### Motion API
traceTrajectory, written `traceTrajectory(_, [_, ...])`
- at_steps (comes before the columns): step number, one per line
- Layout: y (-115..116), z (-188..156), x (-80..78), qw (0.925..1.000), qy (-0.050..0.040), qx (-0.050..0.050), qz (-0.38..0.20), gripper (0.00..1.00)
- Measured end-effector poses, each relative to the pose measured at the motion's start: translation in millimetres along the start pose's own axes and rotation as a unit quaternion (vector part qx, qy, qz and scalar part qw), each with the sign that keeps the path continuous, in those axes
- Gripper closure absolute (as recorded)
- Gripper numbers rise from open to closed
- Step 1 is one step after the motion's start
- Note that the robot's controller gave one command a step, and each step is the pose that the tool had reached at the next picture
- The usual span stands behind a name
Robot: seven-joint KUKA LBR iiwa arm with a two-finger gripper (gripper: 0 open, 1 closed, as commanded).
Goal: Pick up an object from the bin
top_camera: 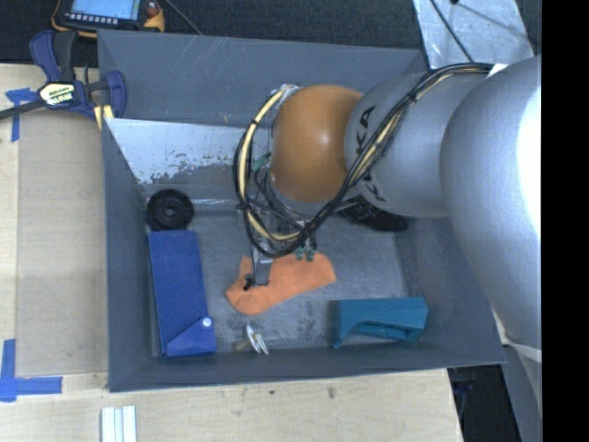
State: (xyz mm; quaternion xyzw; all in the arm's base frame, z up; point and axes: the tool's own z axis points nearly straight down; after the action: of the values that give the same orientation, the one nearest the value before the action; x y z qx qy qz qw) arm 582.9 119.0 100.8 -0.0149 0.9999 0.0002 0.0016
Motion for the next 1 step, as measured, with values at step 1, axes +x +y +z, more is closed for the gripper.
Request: traceTrajectory(1, [0.0,0.0,0.0,1.0000,0.0000,0.000,0.000,0.00])
